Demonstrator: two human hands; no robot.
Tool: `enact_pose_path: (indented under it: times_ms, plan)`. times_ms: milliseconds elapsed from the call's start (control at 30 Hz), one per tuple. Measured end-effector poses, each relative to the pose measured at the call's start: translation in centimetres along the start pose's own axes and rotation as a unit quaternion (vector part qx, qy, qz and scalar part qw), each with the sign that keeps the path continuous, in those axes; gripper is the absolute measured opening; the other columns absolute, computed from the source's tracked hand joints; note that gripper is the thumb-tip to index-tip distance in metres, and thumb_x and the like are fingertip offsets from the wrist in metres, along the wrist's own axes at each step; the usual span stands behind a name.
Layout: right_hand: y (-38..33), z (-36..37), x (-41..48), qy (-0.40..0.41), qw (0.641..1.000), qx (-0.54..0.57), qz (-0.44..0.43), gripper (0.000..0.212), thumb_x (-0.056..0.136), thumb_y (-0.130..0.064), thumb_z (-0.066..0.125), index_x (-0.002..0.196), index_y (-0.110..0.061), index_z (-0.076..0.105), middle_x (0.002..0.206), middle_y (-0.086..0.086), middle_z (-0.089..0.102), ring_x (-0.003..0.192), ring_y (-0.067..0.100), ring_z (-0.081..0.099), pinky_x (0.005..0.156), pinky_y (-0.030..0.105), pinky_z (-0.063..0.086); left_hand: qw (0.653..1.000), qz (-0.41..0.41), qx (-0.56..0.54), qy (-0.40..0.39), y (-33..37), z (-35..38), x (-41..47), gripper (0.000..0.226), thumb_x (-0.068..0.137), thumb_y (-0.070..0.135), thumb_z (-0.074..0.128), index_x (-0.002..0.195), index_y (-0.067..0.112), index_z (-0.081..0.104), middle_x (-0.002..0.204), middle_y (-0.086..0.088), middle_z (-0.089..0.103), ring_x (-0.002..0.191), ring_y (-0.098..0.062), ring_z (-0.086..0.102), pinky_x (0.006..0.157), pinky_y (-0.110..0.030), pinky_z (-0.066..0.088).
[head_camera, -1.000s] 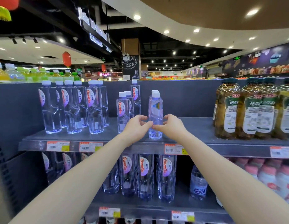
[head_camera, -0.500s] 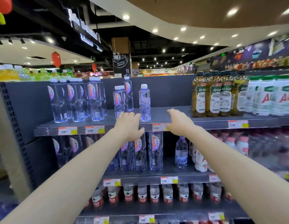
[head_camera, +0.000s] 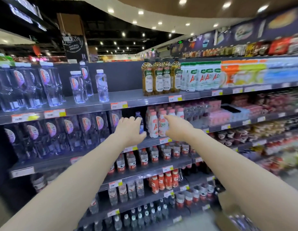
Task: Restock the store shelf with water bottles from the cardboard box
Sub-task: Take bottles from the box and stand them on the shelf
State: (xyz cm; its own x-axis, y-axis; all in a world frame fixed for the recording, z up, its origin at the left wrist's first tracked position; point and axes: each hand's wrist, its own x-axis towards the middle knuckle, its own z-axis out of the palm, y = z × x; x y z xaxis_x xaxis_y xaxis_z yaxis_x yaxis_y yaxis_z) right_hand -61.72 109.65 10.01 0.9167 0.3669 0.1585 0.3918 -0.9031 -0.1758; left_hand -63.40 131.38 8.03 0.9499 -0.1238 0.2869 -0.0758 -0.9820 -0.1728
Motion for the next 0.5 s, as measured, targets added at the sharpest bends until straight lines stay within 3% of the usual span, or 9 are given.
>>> enact_pose_path:
  times_ms: [167, 267, 433, 500]
  plan:
    - [9.1, -1.7, -5.9, -0.003, 0.997, -0.019, 0.07, 0.069, 0.101, -0.02, 0.056, 0.162, -0.02, 0.025, 0.167, 0.004, 0.026, 0.149, 0.03, 0.035, 0.113, 0.047, 0.042, 0.999, 0.044, -0.025, 0.0, 9.7, -1.6, 1.6, 0.063, 0.096, 0.057, 0.049, 0.143, 0.015, 0.048, 0.126, -0.013, 0.062, 0.111, -0.037, 0.061, 0.096, -0.044, 0.044]
    - [15.8, -2.6, -9.0, 0.002, 0.993, -0.03, 0.11, 0.06, 0.101, -0.02, 0.056, 0.156, -0.014, 0.034, 0.162, 0.009, 0.035, 0.144, 0.032, 0.041, 0.11, 0.049, 0.045, 0.996, 0.071, -0.053, 0.002, 16.5, -2.1, 3.3, 0.068, 0.094, 0.056, 0.049, 0.146, 0.012, 0.044, 0.124, -0.015, 0.064, 0.111, -0.039, 0.062, 0.09, -0.044, 0.049]
    - [28.0, -4.2, -13.8, -0.019, 0.988, -0.035, 0.146, 0.068, 0.103, -0.019, 0.055, 0.163, -0.017, 0.022, 0.169, 0.005, 0.022, 0.149, 0.029, 0.035, 0.105, 0.044, 0.05, 0.989, 0.12, -0.085, -0.013, 30.1, -1.7, 6.5, 0.073, 0.098, 0.059, 0.047, 0.154, 0.014, 0.035, 0.133, -0.015, 0.058, 0.112, -0.035, 0.062, 0.087, -0.044, 0.051]
    - [33.0, -4.7, -15.5, -0.024, 0.986, -0.046, 0.156, 0.067, 0.103, -0.021, 0.056, 0.162, -0.015, 0.025, 0.167, 0.007, 0.026, 0.148, 0.03, 0.036, 0.105, 0.045, 0.05, 0.987, 0.13, -0.092, -0.022, 36.0, -1.1, 7.7, 0.07, 0.098, 0.059, 0.047, 0.152, 0.015, 0.037, 0.133, -0.014, 0.058, 0.113, -0.035, 0.062, 0.086, -0.042, 0.049]
